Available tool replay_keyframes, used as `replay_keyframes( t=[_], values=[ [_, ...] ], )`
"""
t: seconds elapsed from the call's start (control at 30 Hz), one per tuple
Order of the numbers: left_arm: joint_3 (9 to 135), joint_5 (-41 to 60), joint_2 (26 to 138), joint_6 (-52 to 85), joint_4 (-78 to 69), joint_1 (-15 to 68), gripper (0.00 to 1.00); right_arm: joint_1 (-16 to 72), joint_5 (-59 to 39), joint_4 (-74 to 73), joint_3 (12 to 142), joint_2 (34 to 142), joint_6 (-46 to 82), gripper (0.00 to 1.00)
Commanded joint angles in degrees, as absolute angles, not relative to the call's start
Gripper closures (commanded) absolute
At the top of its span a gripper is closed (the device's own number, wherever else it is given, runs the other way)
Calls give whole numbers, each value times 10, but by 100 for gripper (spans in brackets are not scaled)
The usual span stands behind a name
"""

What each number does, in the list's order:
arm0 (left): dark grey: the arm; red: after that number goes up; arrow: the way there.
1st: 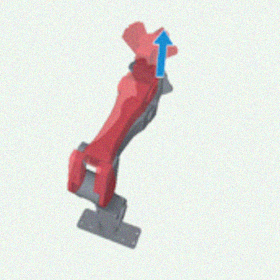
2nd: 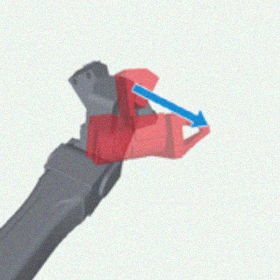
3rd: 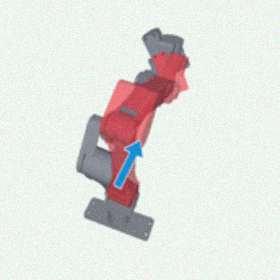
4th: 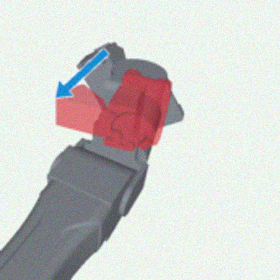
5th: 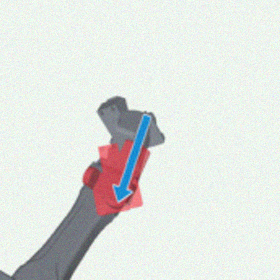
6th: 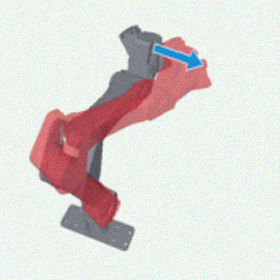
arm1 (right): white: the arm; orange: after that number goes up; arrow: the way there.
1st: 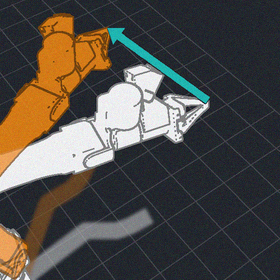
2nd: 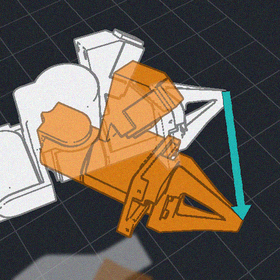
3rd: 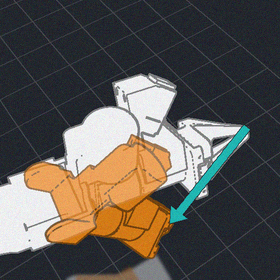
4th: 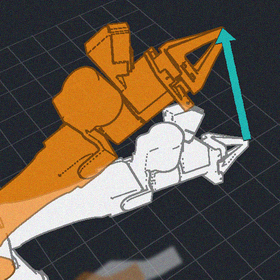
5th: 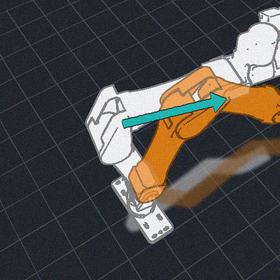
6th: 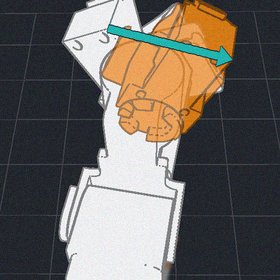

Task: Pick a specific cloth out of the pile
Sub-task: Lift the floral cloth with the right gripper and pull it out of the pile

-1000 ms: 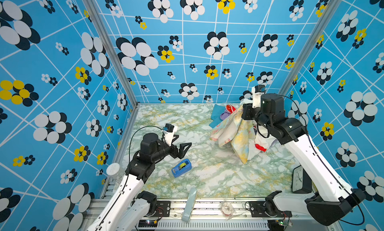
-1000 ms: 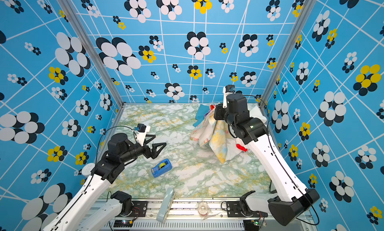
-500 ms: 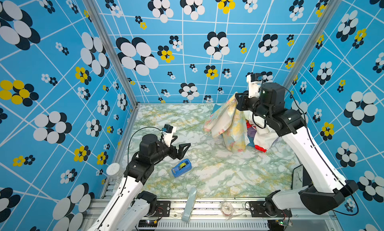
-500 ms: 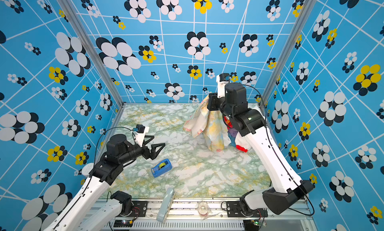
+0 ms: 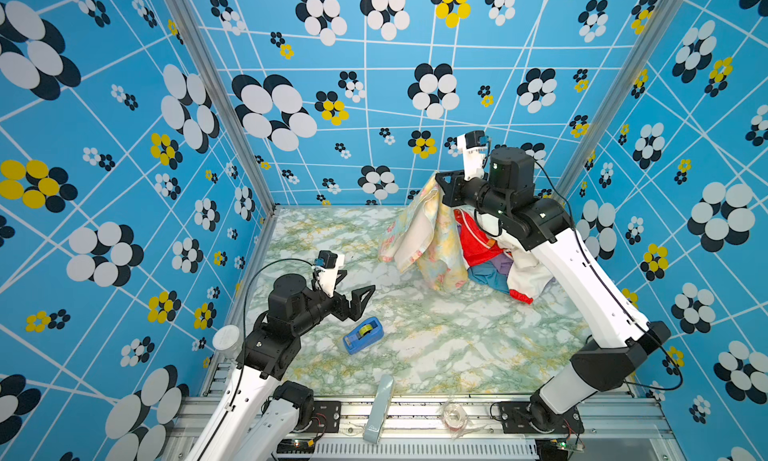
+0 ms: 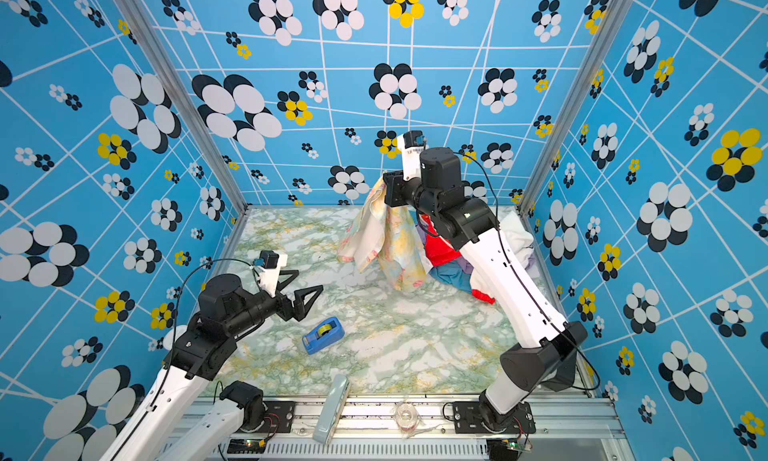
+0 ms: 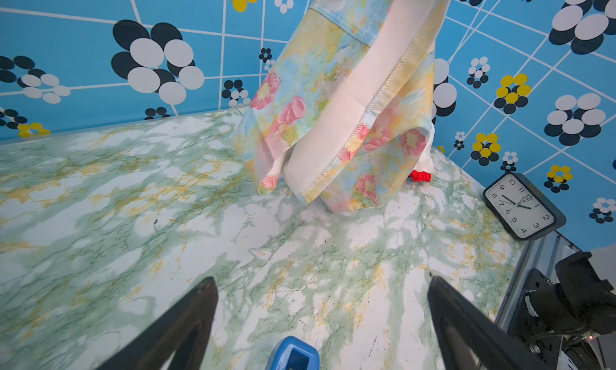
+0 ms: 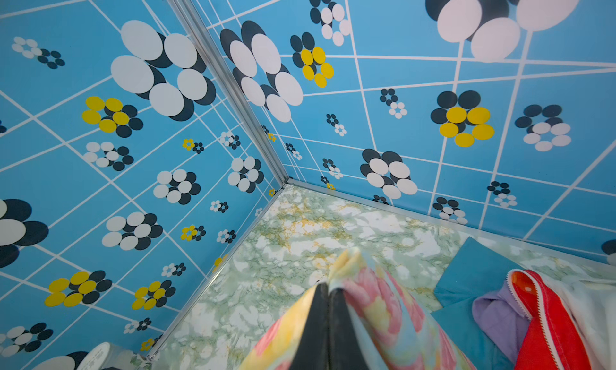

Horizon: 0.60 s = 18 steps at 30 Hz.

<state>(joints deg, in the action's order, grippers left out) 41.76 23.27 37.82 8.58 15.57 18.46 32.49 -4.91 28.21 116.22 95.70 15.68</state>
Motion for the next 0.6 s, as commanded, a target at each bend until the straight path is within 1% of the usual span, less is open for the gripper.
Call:
replay_keyframes(
  t=[0.0,0.17,0.4,0.57],
  values=[
    [427,222,368,96,162,189,1,336,-78,249,1227,1001,153,100],
    [424,210,354,100,173,189,1,350,-114,274,1345,1103,166,100],
    [426,174,319,88,205,189,1,378,-171,322,1581,1279,200,100],
    [421,155,294,85,217,190,1,387,-232,233,1587,1320,263,100]
  ],
)
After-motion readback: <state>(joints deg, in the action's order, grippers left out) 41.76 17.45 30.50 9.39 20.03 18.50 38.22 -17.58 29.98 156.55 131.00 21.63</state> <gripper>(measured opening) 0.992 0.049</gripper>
